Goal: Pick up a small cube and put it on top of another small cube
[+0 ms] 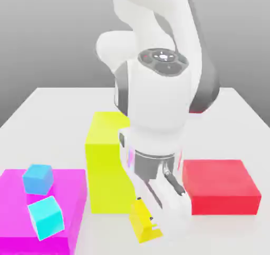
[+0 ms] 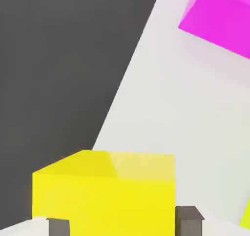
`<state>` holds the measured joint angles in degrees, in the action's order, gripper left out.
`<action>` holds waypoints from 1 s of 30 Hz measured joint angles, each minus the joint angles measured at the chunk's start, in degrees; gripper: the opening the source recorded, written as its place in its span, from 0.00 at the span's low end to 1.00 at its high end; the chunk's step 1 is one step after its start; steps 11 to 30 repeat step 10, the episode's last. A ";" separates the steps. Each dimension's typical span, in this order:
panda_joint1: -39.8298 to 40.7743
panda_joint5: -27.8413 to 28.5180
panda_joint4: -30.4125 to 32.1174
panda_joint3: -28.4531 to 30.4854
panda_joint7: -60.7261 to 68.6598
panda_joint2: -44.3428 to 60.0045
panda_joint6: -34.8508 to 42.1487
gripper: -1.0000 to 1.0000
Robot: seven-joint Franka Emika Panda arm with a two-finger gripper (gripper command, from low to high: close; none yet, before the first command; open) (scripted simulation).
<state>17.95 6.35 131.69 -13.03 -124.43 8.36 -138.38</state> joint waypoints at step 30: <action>9.32 -4.56 0.36 5.67 -5.18 -0.15 -1.91 1.00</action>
